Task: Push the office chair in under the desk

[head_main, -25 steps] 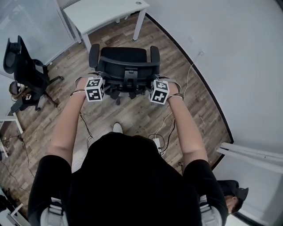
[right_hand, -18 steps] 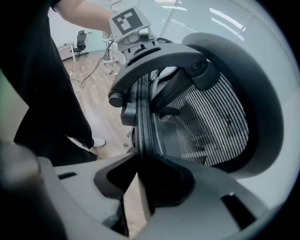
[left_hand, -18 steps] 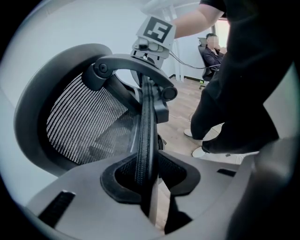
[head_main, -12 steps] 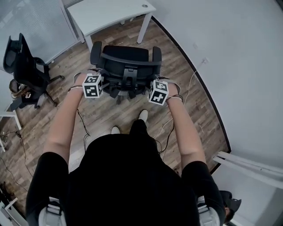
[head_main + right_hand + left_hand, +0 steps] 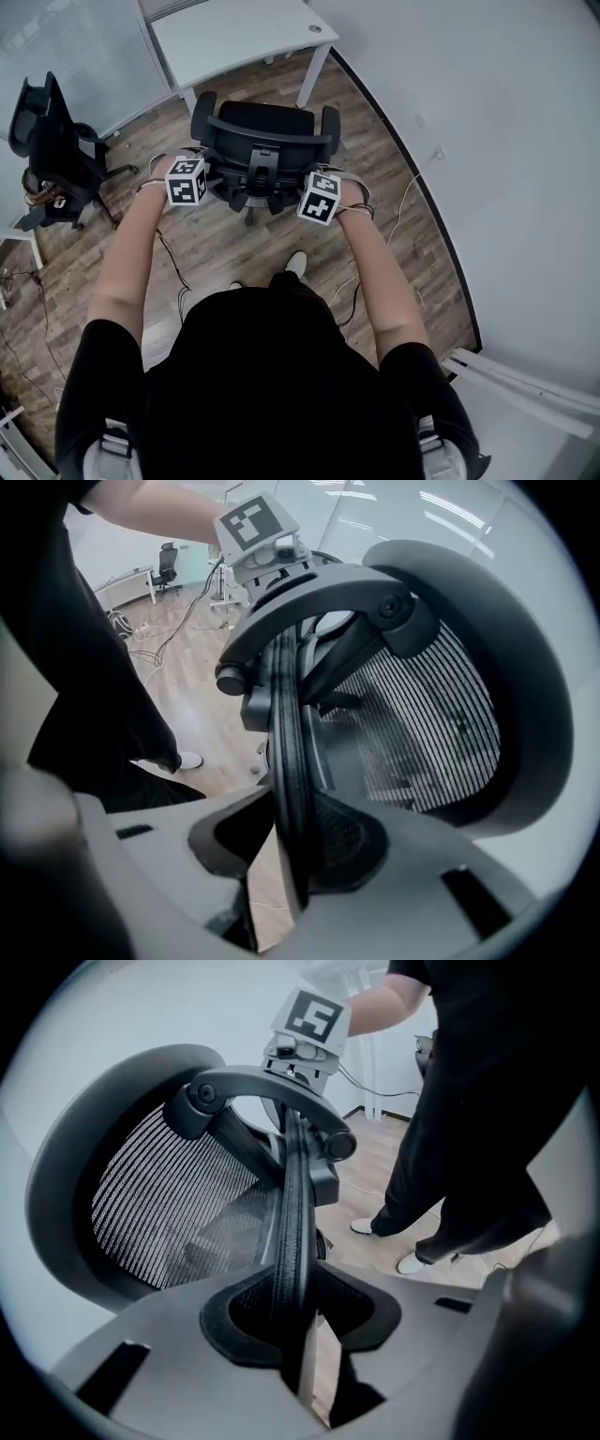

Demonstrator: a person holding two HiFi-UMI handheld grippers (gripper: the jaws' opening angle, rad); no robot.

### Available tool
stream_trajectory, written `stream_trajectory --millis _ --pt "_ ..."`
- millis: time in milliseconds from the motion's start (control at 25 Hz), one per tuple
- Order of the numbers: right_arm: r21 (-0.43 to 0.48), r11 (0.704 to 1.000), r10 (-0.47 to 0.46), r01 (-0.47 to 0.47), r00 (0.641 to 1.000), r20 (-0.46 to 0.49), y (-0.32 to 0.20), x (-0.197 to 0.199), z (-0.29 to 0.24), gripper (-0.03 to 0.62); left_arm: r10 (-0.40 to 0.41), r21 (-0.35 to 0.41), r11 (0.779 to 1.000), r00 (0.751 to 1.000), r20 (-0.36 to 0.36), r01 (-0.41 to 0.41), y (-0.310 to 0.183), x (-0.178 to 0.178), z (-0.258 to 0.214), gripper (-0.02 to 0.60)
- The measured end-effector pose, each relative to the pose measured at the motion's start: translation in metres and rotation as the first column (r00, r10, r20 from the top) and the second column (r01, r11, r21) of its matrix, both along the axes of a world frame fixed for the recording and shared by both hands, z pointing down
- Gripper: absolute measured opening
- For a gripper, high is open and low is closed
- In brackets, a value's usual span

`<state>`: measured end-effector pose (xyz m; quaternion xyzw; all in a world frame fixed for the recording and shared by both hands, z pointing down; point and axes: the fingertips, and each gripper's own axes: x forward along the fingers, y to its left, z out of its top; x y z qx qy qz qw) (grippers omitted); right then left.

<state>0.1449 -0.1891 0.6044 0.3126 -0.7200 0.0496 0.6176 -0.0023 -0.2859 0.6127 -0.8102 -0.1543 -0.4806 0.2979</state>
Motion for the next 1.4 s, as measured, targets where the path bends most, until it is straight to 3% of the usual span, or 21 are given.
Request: stream_trajectory --millis 520,720,1400 --pt "0.007 0.997 -0.077 0.077 0.997 0.004 -0.037 0.051 0.004 0.112 -0.079 0.012 0.997 0.997 0.008 0.079 -0.028 0.045 0.003 0.106" --pt "0.003 0.993 -0.119 0.119 0.993 0.014 -0.064 0.099 0.006 0.112 -0.121 0.007 0.993 0.993 0.016 0.121 -0.048 0.09 0.006 0.106" --pt "0.023 0.964 -0.264 0.264 0.964 -0.014 -0.08 0.121 -0.003 0.112 -0.266 0.035 0.963 0.964 -0.009 0.266 -0.041 0.102 0.001 0.106"
